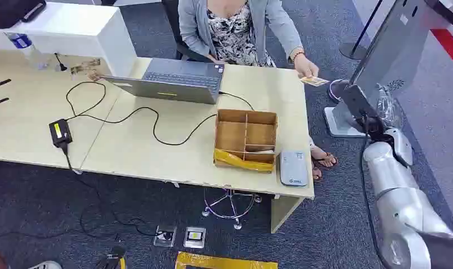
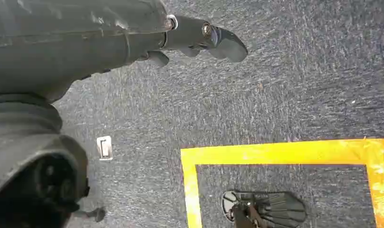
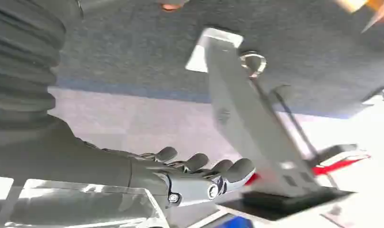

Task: Pass the card to the sensor for recognition and then transmit it.

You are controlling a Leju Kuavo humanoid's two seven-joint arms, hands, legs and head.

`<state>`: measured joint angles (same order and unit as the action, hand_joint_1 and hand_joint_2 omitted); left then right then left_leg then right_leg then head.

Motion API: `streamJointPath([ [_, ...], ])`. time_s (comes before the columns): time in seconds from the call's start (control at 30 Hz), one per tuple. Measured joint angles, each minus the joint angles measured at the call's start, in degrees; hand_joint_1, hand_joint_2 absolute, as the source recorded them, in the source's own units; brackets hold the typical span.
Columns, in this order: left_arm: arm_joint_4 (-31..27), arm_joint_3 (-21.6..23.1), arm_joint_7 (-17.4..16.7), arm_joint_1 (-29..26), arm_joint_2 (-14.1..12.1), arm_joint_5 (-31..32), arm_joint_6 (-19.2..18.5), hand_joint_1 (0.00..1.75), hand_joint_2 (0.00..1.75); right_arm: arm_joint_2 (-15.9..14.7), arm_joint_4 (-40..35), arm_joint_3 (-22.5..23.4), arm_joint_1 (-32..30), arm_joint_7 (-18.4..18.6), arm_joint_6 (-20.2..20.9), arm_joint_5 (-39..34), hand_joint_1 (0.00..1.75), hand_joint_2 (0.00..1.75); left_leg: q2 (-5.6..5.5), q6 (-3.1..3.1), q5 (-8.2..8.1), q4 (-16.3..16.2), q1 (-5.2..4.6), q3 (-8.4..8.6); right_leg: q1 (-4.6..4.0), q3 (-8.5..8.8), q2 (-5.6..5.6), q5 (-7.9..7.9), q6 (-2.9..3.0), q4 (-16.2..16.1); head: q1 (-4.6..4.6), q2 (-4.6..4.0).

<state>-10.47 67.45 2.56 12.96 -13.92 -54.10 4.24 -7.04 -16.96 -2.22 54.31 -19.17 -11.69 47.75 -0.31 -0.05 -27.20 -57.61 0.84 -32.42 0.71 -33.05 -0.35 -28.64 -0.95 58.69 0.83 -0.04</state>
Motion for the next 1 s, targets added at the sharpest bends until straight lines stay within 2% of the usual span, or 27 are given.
streamJointPath([
  [0.23,0.0,0.0,-0.2,0.0,0.0,0.0,0.5,0.0,0.0,5.5,-0.4,-5.7,-0.2,0.4,-4.7,1.1,0.0,1.75,0.02,-0.01,0.0,0.0,0.0,0.0,0.0,-0.02,0.04,0.0,0.0,0.0,0.0,-0.02],
  [0.4,0.0,0.0,-0.3,0.0,0.0,0.2,1.2,0.0,0.0,8.8,-0.6,-8.2,-1.9,1.0,-8.2,-0.7,0.0,1.75,0.02,-0.01,0.0,0.0,0.0,0.0,0.0,-0.04,0.02,-0.01,0.01,0.0,0.0,0.0],
  [0.5,0.0,0.0,-0.5,0.0,0.0,0.5,1.3,0.0,0.0,10.4,-0.6,-9.5,-2.6,1.0,-9.0,-1.9,0.0,1.75,0.02,-0.01,0.0,0.0,0.0,-0.01,0.0,-0.04,0.02,-0.01,0.01,0.0,0.0,0.0],
  [0.73,0.0,0.0,-0.5,0.0,0.1,0.6,1.7,0.0,0.0,12.2,-0.7,-11.1,-3.3,1.4,-9.3,-4.2,0.0,1.75,0.07,-0.01,-0.01,0.0,-0.01,0.0,0.01,-0.06,0.06,-0.01,0.01,0.0,0.0,0.0],
  [1.0,0.0,0.0,-1.6,0.1,0.1,1.4,1.7,0.0,0.0,12.7,-0.7,-12.3,-3.4,1.7,-9.3,-5.9,0.0,1.75,0.1,-0.01,-0.01,0.0,-0.01,0.0,0.0,-0.08,0.08,-0.01,0.01,0.0,0.0,-0.02],
])
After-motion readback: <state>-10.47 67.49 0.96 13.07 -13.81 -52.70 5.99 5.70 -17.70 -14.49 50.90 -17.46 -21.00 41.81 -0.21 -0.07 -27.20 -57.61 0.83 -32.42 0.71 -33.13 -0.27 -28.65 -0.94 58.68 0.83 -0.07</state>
